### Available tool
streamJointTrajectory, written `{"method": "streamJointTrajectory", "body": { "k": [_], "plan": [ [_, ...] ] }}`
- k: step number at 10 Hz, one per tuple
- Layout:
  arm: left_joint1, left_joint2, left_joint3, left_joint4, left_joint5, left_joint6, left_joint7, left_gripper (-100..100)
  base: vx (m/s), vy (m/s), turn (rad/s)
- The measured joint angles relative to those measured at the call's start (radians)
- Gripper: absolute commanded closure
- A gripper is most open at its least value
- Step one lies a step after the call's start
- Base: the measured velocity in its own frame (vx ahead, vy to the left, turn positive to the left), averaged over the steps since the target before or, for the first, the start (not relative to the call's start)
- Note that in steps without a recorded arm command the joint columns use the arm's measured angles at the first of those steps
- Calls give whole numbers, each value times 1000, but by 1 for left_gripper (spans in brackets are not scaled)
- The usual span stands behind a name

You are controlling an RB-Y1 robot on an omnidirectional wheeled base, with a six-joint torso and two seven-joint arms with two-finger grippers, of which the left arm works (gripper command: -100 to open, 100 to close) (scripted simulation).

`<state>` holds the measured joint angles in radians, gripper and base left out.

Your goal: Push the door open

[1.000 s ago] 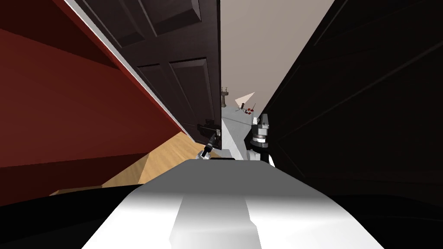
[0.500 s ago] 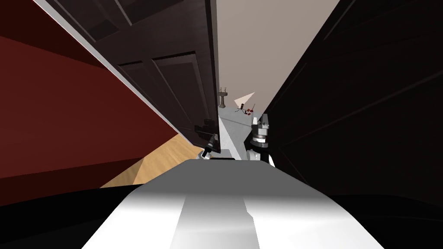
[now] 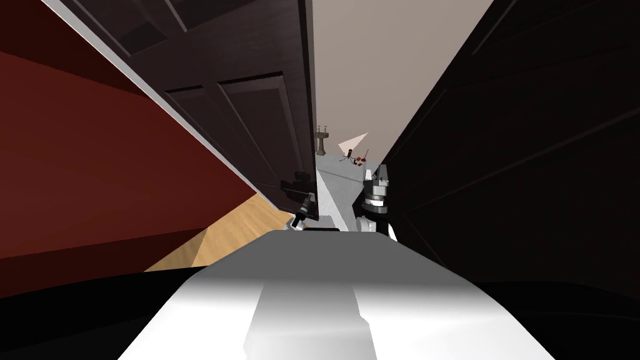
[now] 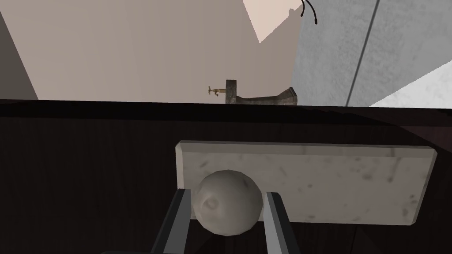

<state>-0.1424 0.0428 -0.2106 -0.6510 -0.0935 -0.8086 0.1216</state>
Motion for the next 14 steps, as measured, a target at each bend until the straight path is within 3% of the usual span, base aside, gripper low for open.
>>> {"method": "streamJointTrajectory", "body": {
  "k": [3, 4, 7, 8, 9, 14],
  "plan": [
    [6, 1, 3, 3, 2, 2, -5, 100, 74, -37, 29],
    [20, 4, 5, -15, 2, 15, -9, 100, 144, -64, 36],
    [4, 7, 27, 2, 14, 14, -27, 100, 187, -59, 61],
    [-9, 10, 41, 22, 20, 3, -36, 100, 185, -49, 111],
    [-14, 18, 58, 15, 28, 6, -44, -100, -30, -61, 125],
    [-10, 14, 68, 7, 41, 14, -42, -100, -215, -42, 53]
  ]
}}
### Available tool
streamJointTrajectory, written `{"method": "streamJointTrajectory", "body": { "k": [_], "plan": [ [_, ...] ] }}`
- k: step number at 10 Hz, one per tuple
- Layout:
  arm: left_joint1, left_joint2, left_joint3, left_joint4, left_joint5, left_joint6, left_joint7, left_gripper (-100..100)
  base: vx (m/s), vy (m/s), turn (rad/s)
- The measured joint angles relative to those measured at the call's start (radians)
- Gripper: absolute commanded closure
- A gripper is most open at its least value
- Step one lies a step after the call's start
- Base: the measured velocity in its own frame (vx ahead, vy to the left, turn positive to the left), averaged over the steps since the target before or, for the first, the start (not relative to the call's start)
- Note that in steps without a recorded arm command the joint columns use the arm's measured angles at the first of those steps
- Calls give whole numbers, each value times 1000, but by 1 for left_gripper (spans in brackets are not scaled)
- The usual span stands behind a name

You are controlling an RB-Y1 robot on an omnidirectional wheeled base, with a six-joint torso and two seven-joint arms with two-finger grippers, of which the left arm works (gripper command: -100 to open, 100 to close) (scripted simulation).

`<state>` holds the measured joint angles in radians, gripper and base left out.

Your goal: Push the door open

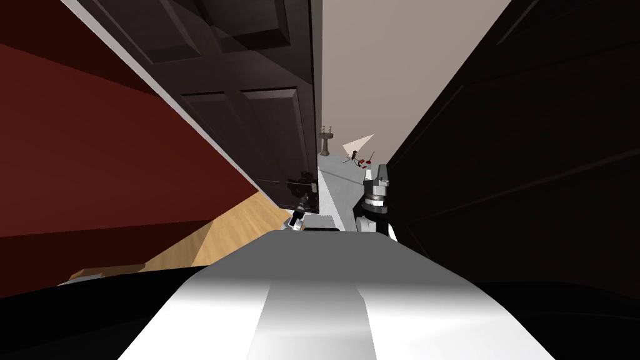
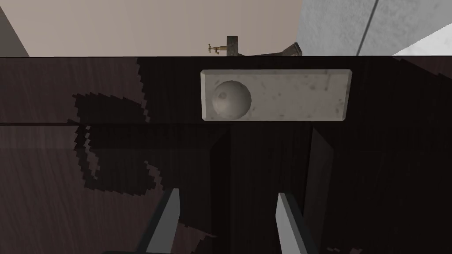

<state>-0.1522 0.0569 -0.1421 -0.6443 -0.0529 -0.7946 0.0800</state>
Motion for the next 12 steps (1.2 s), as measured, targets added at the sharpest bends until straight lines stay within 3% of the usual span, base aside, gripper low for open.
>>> {"method": "streamJointTrajectory", "body": {
  "k": [2, 3, 8, 12],
  "plan": [
    [-4, -14, 7, 6, 7, 0, 1, -100, -192, -51, 47],
    [-4, -15, 7, 7, 8, 0, 1, -100, 82, -20, -34],
    [-5, -2, 16, 18, 12, -14, -7, -100, 197, -49, -22],
    [-3, -8, 25, 20, 16, -22, -14, -100, 211, -45, -27]
  ]
}}
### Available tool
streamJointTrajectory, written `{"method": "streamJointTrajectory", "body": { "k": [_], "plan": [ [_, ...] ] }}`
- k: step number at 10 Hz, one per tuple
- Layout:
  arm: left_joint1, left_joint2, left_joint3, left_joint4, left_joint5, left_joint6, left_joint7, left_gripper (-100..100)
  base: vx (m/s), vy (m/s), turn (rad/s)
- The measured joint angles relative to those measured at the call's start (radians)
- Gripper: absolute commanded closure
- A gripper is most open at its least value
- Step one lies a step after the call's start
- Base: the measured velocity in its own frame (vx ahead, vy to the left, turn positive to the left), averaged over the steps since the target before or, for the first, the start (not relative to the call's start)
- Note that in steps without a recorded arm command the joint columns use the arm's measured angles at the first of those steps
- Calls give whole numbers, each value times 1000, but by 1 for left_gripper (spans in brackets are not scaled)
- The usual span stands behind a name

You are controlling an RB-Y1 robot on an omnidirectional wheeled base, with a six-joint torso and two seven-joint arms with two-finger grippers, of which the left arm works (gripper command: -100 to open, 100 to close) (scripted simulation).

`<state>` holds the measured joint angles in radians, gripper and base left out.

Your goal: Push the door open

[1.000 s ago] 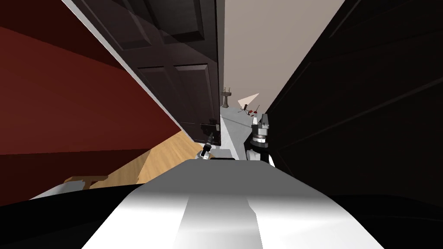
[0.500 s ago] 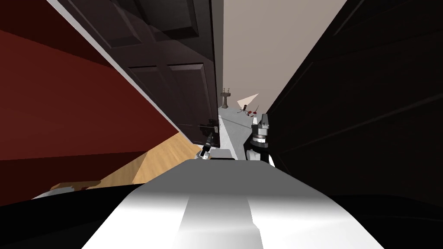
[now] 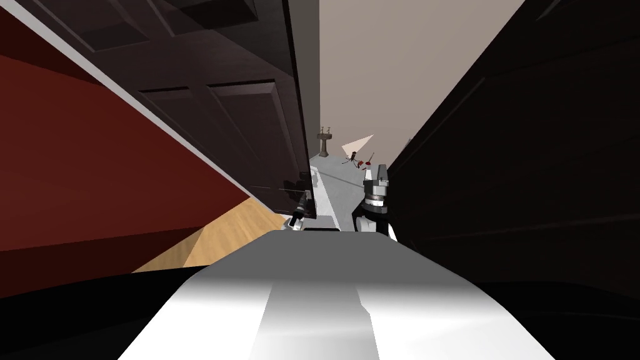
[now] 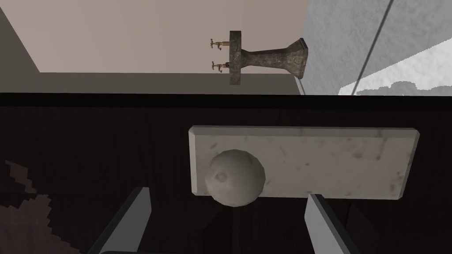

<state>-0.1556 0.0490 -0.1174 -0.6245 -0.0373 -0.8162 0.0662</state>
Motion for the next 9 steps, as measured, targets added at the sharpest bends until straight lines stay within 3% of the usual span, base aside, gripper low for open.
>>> {"method": "streamJointTrajectory", "body": {
  "k": [1, 2, 7, 9],
  "plan": [
    [-1, -6, 3, 3, 1, -4, -3, -100, 93, -17, 8],
    [-1, -7, 2, 3, 1, -6, -3, 100, -21, 1, 1],
    [0, -6, 2, 5, 0, -1, -3, 100, -16, 3, -3],
    [8, -5, 4, 1, -4, 4, -4, 100, 127, -31, 67]
  ]
}}
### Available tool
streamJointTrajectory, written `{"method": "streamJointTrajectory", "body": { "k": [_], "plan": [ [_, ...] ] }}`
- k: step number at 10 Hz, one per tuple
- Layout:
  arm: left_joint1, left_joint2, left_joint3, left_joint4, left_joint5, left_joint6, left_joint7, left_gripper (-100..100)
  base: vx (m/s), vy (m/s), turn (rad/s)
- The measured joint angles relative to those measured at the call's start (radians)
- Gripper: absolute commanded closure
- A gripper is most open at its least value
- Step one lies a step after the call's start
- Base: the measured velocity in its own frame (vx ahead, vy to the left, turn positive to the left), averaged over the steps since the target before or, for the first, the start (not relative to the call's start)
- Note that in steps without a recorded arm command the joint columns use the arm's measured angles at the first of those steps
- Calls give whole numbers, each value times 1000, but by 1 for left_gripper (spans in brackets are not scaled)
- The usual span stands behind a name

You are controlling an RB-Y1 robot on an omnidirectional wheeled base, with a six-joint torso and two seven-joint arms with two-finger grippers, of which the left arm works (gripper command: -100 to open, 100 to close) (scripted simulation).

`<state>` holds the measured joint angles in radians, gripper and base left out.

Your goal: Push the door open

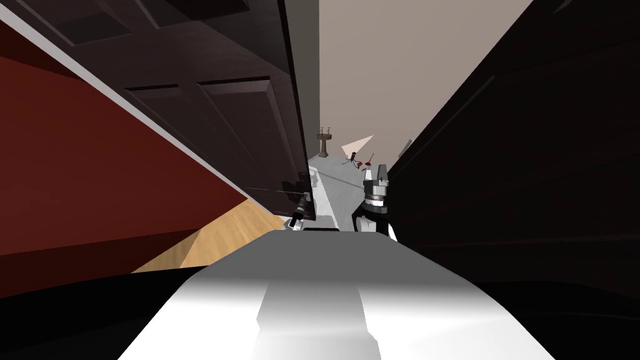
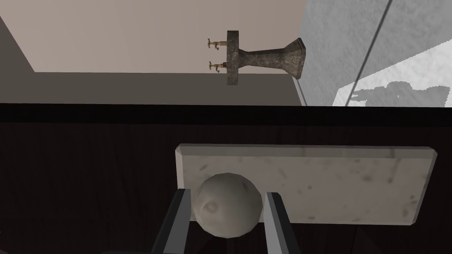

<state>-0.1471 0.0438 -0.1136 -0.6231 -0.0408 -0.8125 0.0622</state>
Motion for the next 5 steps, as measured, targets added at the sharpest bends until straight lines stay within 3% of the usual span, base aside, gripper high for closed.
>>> {"method": "streamJointTrajectory", "body": {
  "k": [1, 2, 4, 5],
  "plan": [
    [7, 3, 3, -7, -4, 8, 0, 100, 144, -21, 50],
    [-9, 3, 12, 18, -4, -1, -3, 100, 200, -21, 58],
    [8, 9, 26, -19, -10, 15, -9, 100, 196, -41, 110],
    [4, 21, 39, -11, -10, 6, -9, 100, 172, -9, 154]
  ]
}}
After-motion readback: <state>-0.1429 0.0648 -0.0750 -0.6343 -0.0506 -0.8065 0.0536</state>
